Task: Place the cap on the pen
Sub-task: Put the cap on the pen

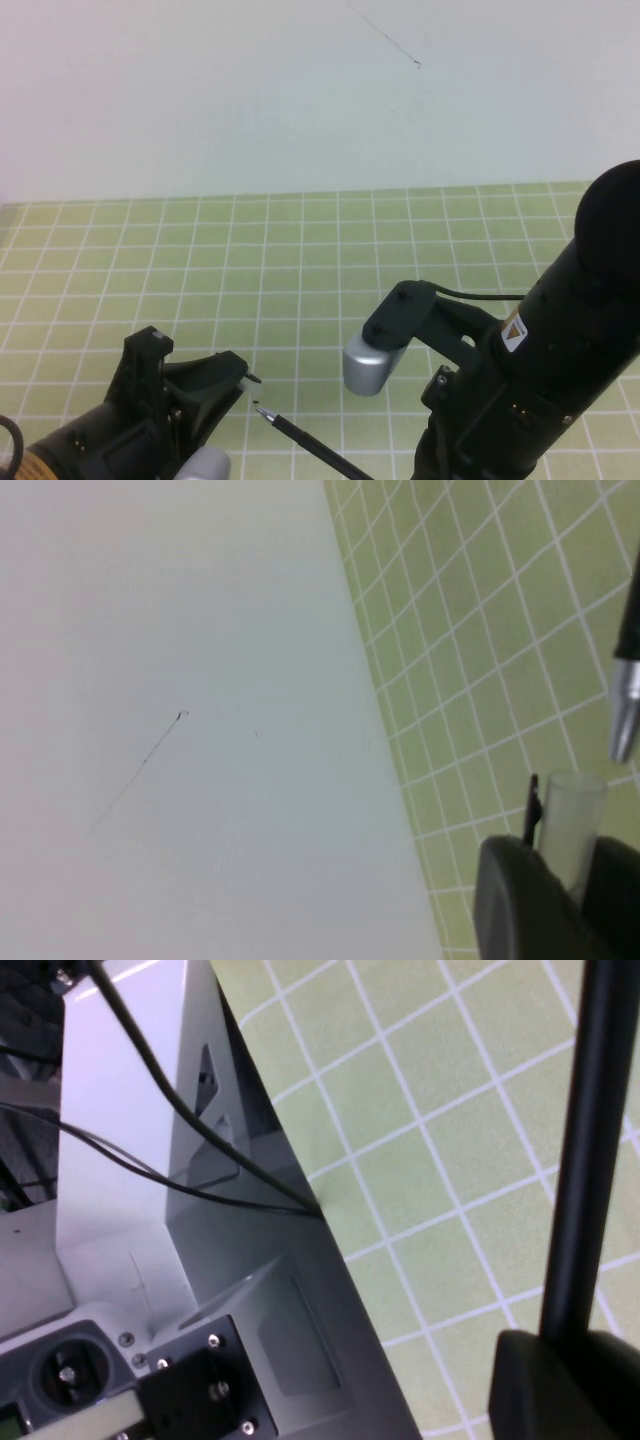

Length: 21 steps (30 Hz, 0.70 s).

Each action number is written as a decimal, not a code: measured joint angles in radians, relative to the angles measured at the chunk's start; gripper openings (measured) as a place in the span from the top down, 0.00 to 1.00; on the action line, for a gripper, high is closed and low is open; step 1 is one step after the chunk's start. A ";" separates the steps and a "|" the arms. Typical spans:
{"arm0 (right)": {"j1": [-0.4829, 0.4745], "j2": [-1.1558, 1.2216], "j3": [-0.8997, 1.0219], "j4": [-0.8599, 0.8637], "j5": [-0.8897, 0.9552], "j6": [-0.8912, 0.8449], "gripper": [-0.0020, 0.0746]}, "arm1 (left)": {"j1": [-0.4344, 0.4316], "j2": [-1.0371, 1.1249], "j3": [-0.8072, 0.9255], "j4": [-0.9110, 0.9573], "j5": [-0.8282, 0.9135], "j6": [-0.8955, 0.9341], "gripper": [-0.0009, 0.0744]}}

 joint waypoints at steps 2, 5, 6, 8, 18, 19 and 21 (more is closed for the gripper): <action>0.000 0.009 0.000 -0.002 0.000 0.000 0.87 | 0.000 0.000 0.000 0.000 0.000 0.000 0.99; 0.000 0.016 0.000 -0.016 0.000 -0.001 0.87 | 0.000 0.000 0.000 0.002 0.009 0.000 0.99; 0.000 0.019 0.000 -0.017 0.000 -0.005 0.87 | 0.000 0.000 0.000 0.009 0.015 0.000 0.99; 0.000 0.020 0.000 -0.020 0.000 -0.018 0.87 | -0.008 0.000 0.000 0.023 0.025 0.000 0.99; 0.000 0.033 0.000 -0.040 0.000 -0.020 0.87 | -0.018 0.000 0.000 0.034 0.038 0.000 0.99; 0.000 0.033 0.000 -0.040 -0.001 -0.020 0.87 | -0.018 0.000 0.000 0.034 0.041 0.000 0.99; 0.000 0.033 0.000 -0.040 -0.001 -0.020 0.87 | -0.018 0.000 0.000 0.044 0.044 0.000 0.99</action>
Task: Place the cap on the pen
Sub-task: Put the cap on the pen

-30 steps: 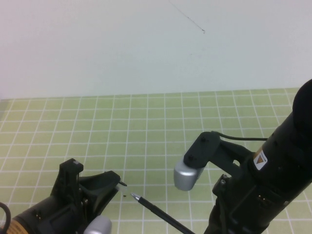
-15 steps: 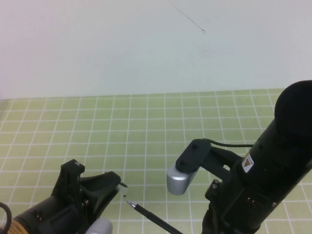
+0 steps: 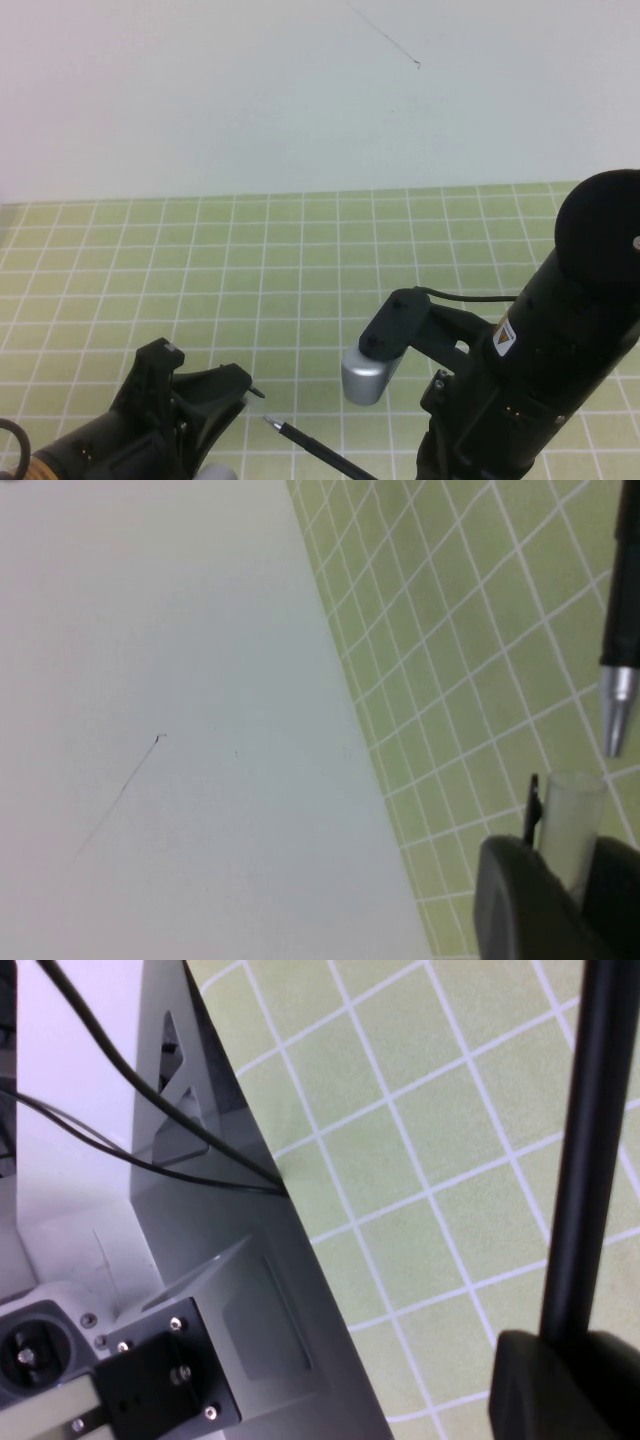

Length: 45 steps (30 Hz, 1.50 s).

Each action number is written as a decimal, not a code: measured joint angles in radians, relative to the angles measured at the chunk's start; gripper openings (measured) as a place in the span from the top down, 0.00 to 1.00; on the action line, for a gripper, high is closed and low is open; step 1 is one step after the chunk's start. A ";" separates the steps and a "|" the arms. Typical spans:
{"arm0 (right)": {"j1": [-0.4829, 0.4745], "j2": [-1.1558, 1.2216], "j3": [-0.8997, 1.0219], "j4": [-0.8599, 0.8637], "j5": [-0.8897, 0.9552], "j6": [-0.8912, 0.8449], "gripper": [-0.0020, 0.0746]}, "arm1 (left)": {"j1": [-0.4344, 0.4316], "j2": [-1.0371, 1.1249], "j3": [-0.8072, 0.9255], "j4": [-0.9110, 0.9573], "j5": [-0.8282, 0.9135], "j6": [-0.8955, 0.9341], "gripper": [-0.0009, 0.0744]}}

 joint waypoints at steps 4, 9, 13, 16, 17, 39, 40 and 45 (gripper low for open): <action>0.000 0.000 0.000 -0.004 0.000 0.000 0.87 | 0.000 0.000 0.000 0.013 0.019 0.000 0.99; 0.000 0.000 0.000 -0.004 0.000 0.000 0.87 | 0.000 0.000 0.000 0.013 0.016 0.000 0.99; 0.000 0.000 0.000 -0.004 0.000 0.000 0.87 | 0.000 0.000 0.000 0.018 0.016 0.000 0.99; 0.000 0.000 0.000 -0.004 0.000 0.000 0.87 | 0.000 0.000 0.000 0.018 0.016 -0.014 0.99; 0.000 0.000 0.000 -0.004 -0.002 0.000 0.87 | -0.002 0.000 0.000 0.018 0.016 -0.020 0.99; 0.000 0.000 0.000 0.070 -0.045 0.002 0.87 | -0.056 0.000 0.000 0.028 0.016 -0.020 0.99; 0.000 0.000 0.000 0.071 -0.047 0.006 0.87 | -0.056 0.000 0.000 0.030 0.016 -0.020 0.99; 0.000 0.000 0.000 0.078 -0.082 0.045 0.87 | -0.056 0.000 0.000 0.044 0.018 -0.020 0.99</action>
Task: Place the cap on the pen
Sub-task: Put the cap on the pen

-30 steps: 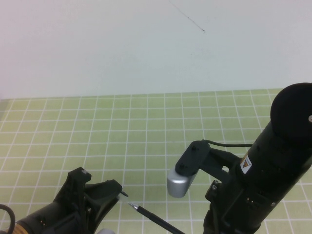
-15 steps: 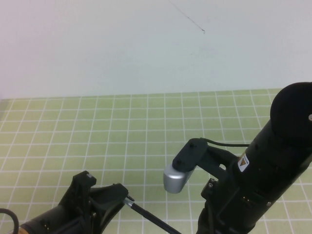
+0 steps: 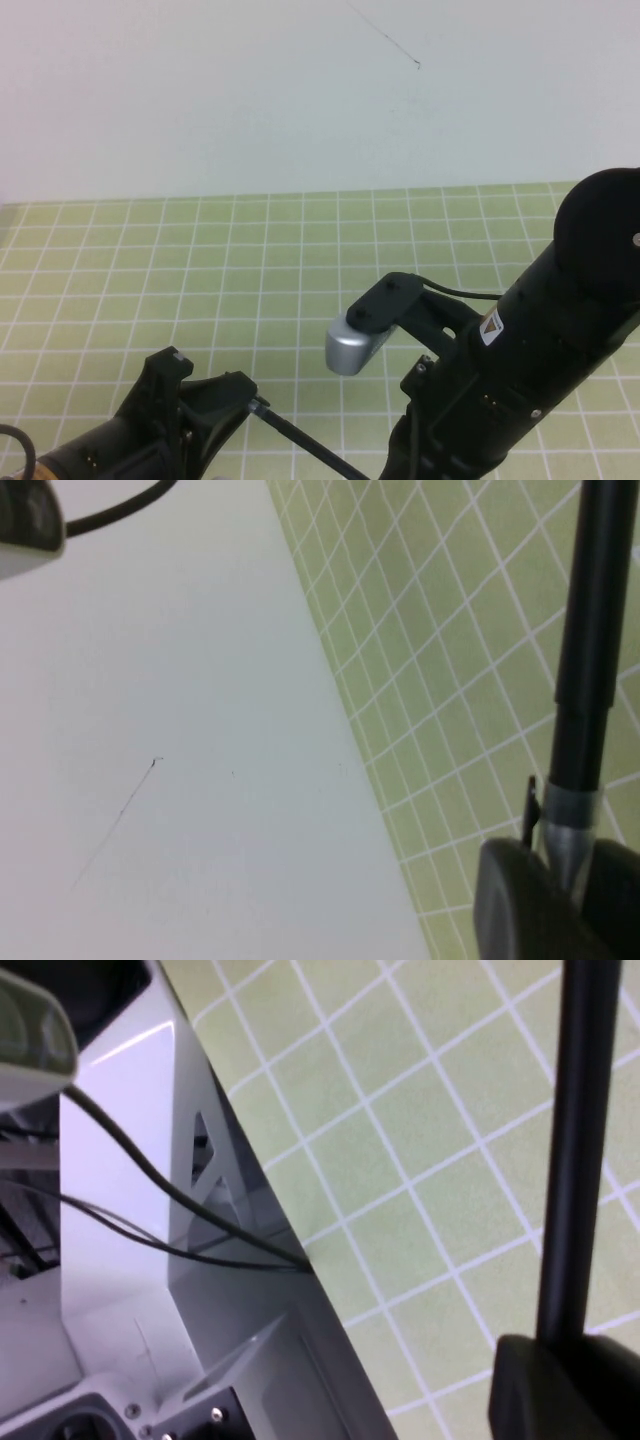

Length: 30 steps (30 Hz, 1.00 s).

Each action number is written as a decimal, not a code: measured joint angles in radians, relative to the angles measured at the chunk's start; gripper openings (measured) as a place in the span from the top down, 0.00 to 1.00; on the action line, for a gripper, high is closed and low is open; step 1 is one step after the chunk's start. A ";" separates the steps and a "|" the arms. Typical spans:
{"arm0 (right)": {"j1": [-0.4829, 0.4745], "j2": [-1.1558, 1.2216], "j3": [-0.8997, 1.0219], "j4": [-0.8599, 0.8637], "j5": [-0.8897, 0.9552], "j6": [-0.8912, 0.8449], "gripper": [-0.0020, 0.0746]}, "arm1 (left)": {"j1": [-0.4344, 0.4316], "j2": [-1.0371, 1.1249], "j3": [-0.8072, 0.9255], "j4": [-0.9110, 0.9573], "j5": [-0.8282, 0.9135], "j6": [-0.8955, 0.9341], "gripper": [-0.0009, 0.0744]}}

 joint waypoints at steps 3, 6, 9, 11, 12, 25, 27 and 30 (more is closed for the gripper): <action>0.000 0.000 0.000 0.012 -0.016 0.005 0.87 | 0.000 0.000 0.000 0.000 0.000 0.000 0.99; 0.000 0.000 0.000 0.034 -0.036 0.007 0.87 | 0.000 0.000 0.000 0.000 0.000 0.000 0.99; 0.000 0.010 0.000 0.064 -0.055 0.007 0.87 | 0.000 0.000 0.000 0.000 0.000 0.000 0.99; 0.000 0.024 0.002 0.077 -0.057 0.001 0.87 | 0.000 0.000 0.000 0.000 0.000 0.000 0.99; 0.000 0.030 0.002 0.079 -0.057 0.001 0.87 | 0.000 0.000 0.000 0.000 0.000 0.000 0.99; 0.000 0.059 -0.058 0.061 -0.040 -0.002 0.88 | 0.000 0.000 0.000 0.000 0.006 -0.006 0.99; 0.000 0.065 -0.075 0.056 -0.027 -0.002 0.88 | 0.000 0.000 0.000 0.000 0.006 -0.008 0.99; 0.000 0.072 -0.077 0.049 -0.016 -0.002 0.88 | 0.000 0.000 0.000 -0.011 -0.005 -0.032 0.98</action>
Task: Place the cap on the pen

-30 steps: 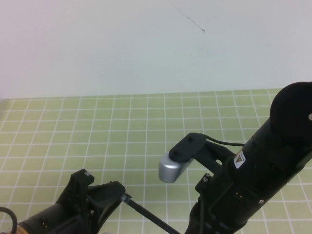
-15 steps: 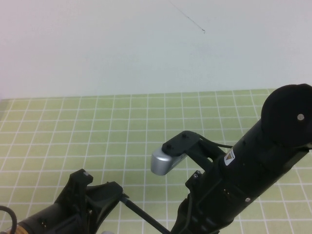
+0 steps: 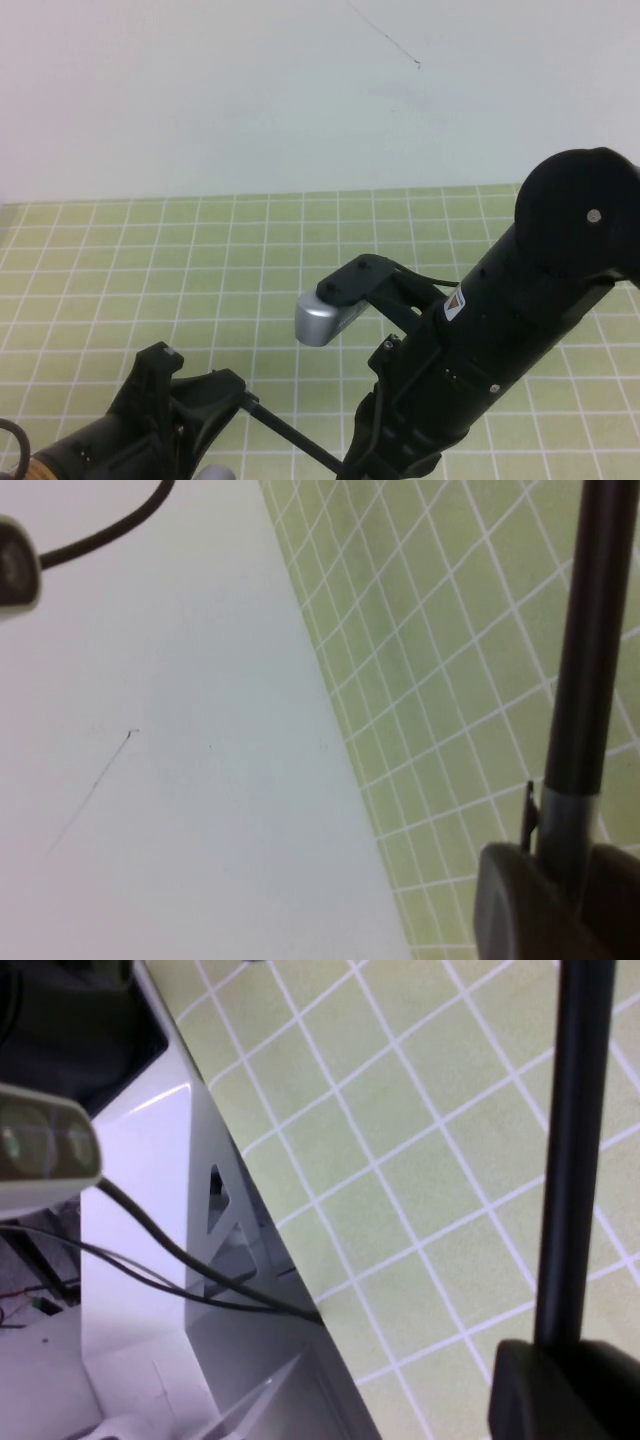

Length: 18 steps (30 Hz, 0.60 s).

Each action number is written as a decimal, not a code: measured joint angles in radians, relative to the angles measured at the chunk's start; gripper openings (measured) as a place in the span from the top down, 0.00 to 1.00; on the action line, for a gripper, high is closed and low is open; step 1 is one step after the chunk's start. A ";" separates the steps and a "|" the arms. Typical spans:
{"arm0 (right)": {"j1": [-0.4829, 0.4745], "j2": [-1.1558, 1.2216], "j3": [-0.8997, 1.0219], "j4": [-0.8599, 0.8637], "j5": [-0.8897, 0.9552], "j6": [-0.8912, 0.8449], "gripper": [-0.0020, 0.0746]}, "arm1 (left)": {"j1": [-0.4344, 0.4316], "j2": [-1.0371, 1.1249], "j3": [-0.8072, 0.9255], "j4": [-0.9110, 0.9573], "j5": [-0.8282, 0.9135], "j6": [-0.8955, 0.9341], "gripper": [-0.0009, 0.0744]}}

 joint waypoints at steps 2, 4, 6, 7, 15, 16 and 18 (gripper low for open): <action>0.000 0.005 -0.002 -0.003 0.008 0.000 0.88 | 0.000 -0.002 0.000 -0.004 -0.002 -0.024 0.97; 0.000 0.006 -0.003 -0.019 0.010 0.000 0.88 | 0.000 -0.002 0.000 -0.018 -0.004 -0.050 0.91; 0.000 0.006 -0.008 -0.030 0.017 0.000 0.88 | 0.000 -0.004 0.000 -0.025 -0.016 -0.071 0.81; 0.000 0.006 -0.008 -0.038 0.017 0.003 0.88 | 0.000 -0.004 0.000 -0.033 -0.024 -0.071 0.75; -0.013 0.008 -0.013 -0.148 -0.128 0.099 0.88 | 0.000 -0.004 0.000 -0.255 -0.101 -0.071 0.50; -0.022 0.008 -0.013 -0.166 -0.152 0.120 0.88 | 0.000 -0.004 0.000 -0.311 -0.116 -0.071 0.52; -0.050 0.008 -0.013 -0.217 -0.212 0.195 0.88 | 0.000 -0.004 0.000 -0.464 -0.169 -0.066 0.64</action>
